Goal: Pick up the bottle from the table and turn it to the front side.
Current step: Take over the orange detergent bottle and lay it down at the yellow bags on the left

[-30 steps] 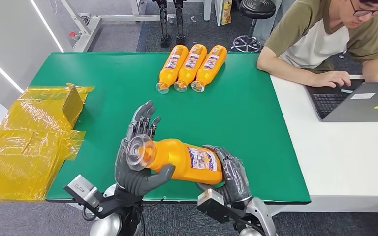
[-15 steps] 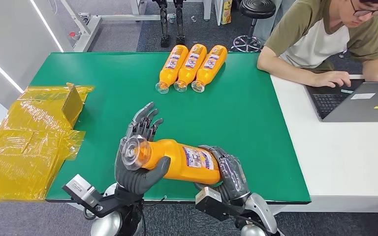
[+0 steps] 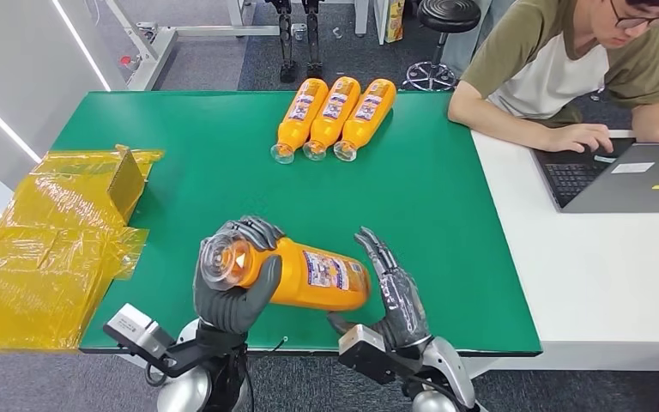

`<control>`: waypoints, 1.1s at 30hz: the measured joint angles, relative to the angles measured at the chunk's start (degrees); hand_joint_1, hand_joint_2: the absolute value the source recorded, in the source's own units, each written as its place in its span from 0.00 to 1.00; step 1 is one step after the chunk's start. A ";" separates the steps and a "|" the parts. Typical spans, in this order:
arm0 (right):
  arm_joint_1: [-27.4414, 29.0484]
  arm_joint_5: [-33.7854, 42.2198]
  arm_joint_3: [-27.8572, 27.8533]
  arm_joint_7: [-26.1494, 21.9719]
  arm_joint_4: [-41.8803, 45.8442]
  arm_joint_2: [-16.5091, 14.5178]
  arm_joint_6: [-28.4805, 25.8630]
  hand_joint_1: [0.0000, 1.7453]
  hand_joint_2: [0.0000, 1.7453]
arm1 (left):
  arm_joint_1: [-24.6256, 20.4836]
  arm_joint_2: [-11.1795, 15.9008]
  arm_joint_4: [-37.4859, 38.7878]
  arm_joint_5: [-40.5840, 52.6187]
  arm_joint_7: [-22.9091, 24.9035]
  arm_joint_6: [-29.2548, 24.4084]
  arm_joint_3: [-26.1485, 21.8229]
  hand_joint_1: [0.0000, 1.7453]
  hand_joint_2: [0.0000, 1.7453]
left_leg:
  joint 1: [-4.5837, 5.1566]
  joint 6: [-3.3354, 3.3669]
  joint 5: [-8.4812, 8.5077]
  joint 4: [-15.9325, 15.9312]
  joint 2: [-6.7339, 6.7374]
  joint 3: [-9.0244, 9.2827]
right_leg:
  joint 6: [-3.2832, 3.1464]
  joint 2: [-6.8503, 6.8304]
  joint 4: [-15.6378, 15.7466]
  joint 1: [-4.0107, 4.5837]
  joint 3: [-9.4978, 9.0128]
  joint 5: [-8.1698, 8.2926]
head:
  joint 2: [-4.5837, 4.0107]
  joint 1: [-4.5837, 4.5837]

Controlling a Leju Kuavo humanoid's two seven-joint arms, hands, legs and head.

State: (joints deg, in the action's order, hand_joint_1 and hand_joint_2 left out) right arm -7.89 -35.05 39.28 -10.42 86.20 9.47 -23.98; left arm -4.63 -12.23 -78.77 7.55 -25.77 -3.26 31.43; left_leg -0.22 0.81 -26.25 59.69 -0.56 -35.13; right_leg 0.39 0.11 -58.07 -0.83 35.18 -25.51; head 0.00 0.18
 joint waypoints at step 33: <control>4.55 9.04 -0.31 -6.43 -1.43 -8.13 -1.29 0.00 1.00 | -12.88 25.99 18.19 79.47 22.78 -23.99 -12.64 1.00 1.00 | -0.19 -0.35 0.25 -0.07 0.11 0.05 | -0.35 0.10 -0.11 0.12 0.12 0.11 | 0.00 0.02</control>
State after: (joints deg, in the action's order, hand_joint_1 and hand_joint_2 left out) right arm -3.34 -26.00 38.97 -16.85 84.78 1.34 -25.27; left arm -17.52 13.76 -60.58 87.01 -2.99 -27.25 18.79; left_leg -0.42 0.46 -26.01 59.61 -0.45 -35.08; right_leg 0.04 0.21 -58.18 -0.71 35.29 -25.40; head 0.00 0.20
